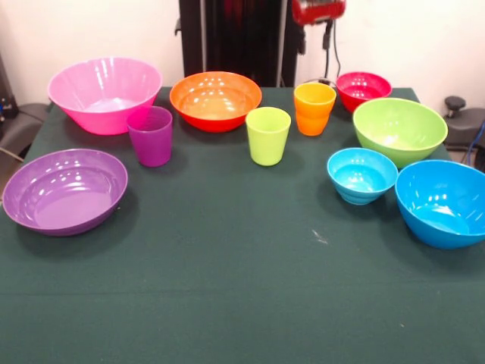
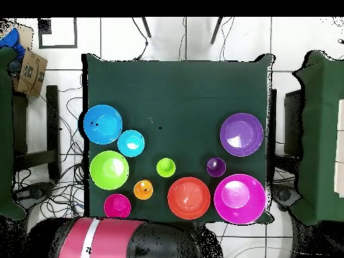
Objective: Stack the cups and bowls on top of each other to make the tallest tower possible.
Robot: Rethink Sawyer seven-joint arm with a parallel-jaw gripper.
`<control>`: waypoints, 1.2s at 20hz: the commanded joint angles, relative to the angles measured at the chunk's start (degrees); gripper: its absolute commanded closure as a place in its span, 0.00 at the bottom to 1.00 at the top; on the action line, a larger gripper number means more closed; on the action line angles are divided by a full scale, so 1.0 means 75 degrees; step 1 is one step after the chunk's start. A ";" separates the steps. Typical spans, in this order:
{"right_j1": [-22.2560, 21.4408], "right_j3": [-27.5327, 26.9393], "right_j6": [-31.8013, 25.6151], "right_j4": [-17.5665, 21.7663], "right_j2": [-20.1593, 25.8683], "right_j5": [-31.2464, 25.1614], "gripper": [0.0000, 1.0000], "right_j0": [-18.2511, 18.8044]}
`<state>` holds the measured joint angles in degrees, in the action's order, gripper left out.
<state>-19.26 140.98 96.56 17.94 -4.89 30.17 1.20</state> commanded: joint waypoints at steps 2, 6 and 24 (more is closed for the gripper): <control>0.2557 -0.2633 0.1227 -0.0140 0.0273 0.0594 0.00 -0.0119; 0.2642 -0.2845 0.1363 -0.0303 0.0345 0.0669 0.00 -0.0207; 0.1953 -0.2748 0.1519 -0.0114 0.0476 0.0098 0.00 -0.0166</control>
<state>-3.42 128.35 99.34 17.90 -5.86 31.78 -0.29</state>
